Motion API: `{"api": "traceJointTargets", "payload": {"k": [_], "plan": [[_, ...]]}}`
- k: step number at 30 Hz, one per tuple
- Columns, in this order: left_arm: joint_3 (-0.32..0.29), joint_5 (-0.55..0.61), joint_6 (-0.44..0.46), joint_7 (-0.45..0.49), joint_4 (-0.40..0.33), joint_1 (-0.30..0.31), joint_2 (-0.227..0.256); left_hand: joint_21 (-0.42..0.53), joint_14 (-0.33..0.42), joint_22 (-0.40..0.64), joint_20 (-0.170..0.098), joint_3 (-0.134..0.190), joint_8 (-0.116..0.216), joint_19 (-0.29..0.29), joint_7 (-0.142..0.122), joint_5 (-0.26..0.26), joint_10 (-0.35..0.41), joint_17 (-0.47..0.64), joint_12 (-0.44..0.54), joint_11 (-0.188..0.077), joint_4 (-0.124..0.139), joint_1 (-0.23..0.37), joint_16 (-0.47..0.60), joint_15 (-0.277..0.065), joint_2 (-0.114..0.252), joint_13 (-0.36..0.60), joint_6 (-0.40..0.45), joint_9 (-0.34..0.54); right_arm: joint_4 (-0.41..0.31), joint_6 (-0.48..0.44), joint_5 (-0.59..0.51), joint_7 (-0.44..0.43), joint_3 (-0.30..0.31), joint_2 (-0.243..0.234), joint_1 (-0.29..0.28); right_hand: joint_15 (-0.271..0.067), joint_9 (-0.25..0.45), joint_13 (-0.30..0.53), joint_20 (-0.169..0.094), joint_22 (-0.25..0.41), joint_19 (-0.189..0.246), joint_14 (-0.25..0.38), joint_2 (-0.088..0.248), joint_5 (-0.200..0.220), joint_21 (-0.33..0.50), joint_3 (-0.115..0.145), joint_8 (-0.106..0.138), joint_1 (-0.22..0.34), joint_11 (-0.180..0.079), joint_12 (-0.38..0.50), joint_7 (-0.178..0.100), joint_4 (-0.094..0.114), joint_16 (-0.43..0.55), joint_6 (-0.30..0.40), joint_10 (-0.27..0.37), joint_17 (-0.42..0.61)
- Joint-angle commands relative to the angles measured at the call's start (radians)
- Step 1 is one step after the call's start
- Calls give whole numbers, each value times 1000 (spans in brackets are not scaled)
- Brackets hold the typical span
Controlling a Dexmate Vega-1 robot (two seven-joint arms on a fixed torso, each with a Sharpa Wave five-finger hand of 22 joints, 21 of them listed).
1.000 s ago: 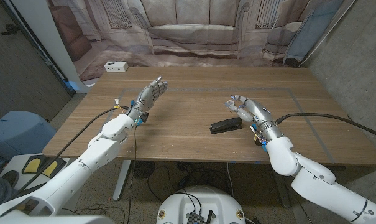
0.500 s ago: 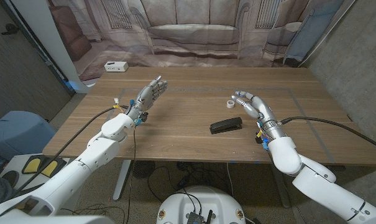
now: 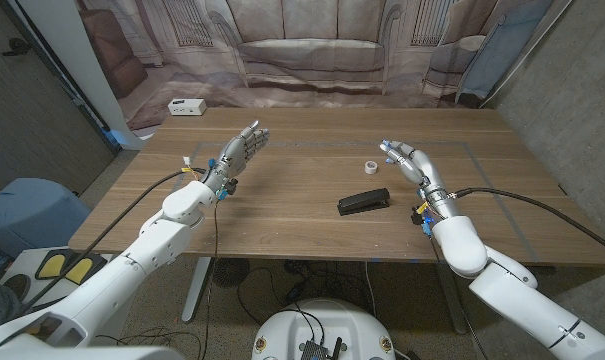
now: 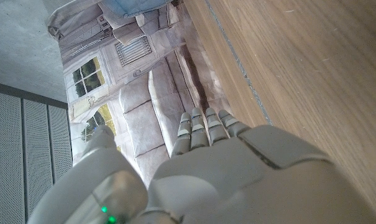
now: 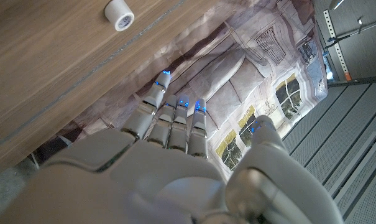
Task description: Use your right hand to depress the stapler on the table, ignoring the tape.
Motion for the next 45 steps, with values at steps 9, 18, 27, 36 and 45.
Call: {"api": "traceJointTargets", "payload": {"k": [9,18,27,36,45], "plan": [[1,-3,-7,-1,15,-2,-9,5,6,6,1,3,2,2,0,-1,5,4,-3,0,-5,-4,2,-2,-2,0,7,4,106,160,282,176,23,33,38,14,2,2,5,1,-105,-58,-12,-3,-25,-11,-13,2,18,-3,-9,5,-16,-32,-44,0],[5,-4,-3,-6,16,-2,-9,5,7,6,1,3,2,2,0,-1,6,4,-2,5,-6,-5,2,-1,-1,0,8,4,156,185,461,298,22,35,66,23,2,2,-18,0,-270,-116,-21,-4,-28,-22,-13,-3,12,-5,-12,6,-27,-40,-77,-5],[7,-3,0,-4,9,2,-8,5,7,6,1,3,2,2,1,-1,5,4,-3,-4,-7,-5,2,-1,0,0,7,4,204,207,549,344,16,48,88,18,2,2,-22,0,-270,-121,-24,-4,-21,-24,-13,-5,12,-5,-9,6,-26,-44,-86,-6],[8,-6,-1,-9,12,2,-9,5,7,6,1,4,2,2,-1,-1,5,4,-3,3,-9,-5,2,-1,0,0,7,4,226,216,582,350,14,55,102,18,2,2,-22,0,-263,-122,-25,-3,-15,-25,-14,-5,11,-5,-6,6,-24,-46,-89,-7],[7,-6,2,-10,14,0,-6,5,7,6,1,4,2,2,-3,-1,5,4,-3,-4,-10,-6,2,-3,1,0,8,4,270,229,612,378,6,66,135,16,1,0,-6,0,-212,-114,-23,-2,6,-23,-16,5,11,-2,-12,2,-18,-58,-92,-11]]}}
